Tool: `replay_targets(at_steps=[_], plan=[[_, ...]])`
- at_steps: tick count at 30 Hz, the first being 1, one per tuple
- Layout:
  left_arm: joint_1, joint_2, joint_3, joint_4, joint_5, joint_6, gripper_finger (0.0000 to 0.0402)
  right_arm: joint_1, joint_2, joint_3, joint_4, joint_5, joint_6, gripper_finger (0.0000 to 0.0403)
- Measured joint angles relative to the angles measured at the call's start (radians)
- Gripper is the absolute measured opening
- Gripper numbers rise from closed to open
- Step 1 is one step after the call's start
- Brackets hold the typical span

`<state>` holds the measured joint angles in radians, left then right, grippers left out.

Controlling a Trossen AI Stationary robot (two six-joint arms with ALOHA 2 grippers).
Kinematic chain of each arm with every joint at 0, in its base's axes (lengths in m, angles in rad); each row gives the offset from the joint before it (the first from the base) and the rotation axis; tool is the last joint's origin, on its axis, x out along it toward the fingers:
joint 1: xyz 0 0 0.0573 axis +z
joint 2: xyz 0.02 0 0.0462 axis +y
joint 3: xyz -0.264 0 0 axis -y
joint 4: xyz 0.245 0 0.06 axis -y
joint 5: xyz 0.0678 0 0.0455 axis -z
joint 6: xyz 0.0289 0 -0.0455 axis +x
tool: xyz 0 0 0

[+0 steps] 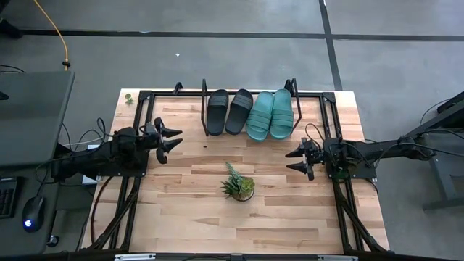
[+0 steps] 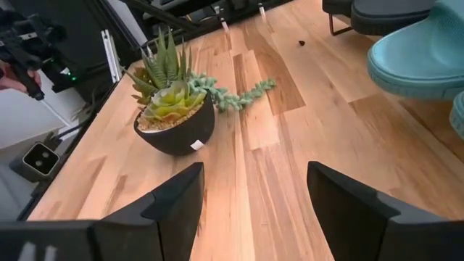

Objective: Pick and place slides into the shelf
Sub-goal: Return to Home Position

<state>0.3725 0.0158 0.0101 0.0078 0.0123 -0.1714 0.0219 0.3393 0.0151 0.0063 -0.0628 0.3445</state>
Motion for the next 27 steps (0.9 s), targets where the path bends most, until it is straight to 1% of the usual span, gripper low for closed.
replay_targets(at_steps=[7,27], plan=[[0.000,0.000,0.000,0.001,0.002,-0.062,0.0156,0.000,0.000,0.000,-0.001,0.000,-0.026,0.0235],[0.000,0.000,0.000,0.002,0.002,-0.065,0.0156,0.000,0.001,0.000,-0.002,0.000,-0.035,0.0235]])
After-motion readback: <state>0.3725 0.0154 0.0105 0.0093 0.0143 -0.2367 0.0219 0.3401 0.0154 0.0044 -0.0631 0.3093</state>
